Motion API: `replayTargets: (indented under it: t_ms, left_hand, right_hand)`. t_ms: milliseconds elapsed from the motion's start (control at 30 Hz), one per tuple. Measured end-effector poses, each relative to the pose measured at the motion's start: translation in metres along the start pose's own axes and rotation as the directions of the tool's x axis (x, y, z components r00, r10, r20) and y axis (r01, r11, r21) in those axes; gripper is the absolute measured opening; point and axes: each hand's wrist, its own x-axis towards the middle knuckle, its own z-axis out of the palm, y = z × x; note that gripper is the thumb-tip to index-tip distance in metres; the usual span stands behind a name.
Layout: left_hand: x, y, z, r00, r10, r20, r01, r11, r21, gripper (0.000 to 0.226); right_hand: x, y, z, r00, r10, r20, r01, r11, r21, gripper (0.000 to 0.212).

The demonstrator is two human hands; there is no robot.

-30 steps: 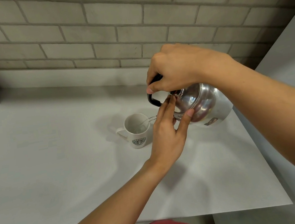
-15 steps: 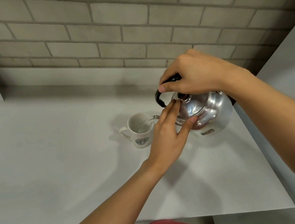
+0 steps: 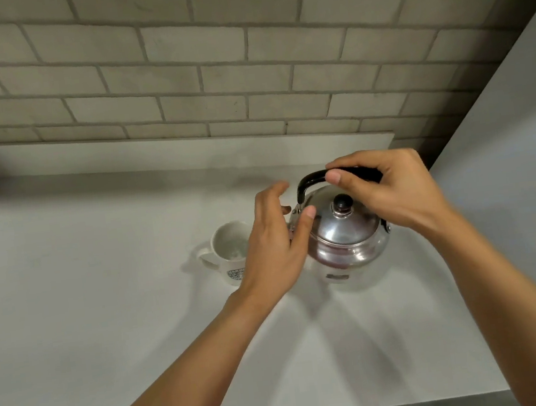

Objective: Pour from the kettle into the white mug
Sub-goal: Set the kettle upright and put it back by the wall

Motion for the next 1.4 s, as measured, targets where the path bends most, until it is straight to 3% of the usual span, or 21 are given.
replayTargets:
  t_ms: [67, 167, 433, 567, 867, 1033, 1400]
  left_hand:
    - [0.011, 0.004, 0.001, 0.994, 0.000, 0.109, -0.009, 0.997, 0.077, 0.053]
    - [0.022, 0.009, 0.005, 0.991, 0.021, 0.135, -0.043, 0.986, 0.159, 0.037]
    - [0.056, 0.002, 0.023, 0.996, -0.078, 0.045, 0.065, 0.964, 0.256, 0.028]
    - [0.090, -0.009, 0.028, 0.998, -0.066, 0.004, 0.061, 0.937, 0.345, 0.028]
    - [0.184, -0.050, 0.030, 0.984, -0.169, 0.053, 0.133, 0.900, 0.415, 0.027]
    - [0.226, -0.078, 0.038, 0.952, -0.292, 0.096, 0.212, 0.850, 0.482, 0.030]
    - [0.258, -0.117, 0.038, 0.930, -0.346, 0.120, 0.251, 0.841, 0.480, 0.027]
  right_hand:
    - [-0.005, 0.007, -0.001, 0.999, 0.024, -0.022, -0.023, 0.999, 0.045, 0.023]
    - [-0.011, 0.019, 0.001, 0.998, 0.059, -0.016, -0.057, 0.994, 0.093, 0.017]
    - [-0.016, 0.081, -0.004, 0.987, 0.158, 0.041, -0.159, 0.987, 0.026, 0.050]
    - [0.001, 0.110, 0.007, 0.977, 0.175, 0.120, -0.182, 0.982, 0.045, 0.046]
    - [0.093, 0.165, 0.060, 0.964, 0.261, 0.053, -0.265, 0.957, 0.114, 0.024]
    - [0.128, 0.189, 0.087, 0.933, 0.349, 0.083, -0.357, 0.928, 0.109, 0.027]
    - [0.159, 0.214, 0.121, 0.921, 0.358, 0.155, -0.377, 0.919, 0.114, 0.028]
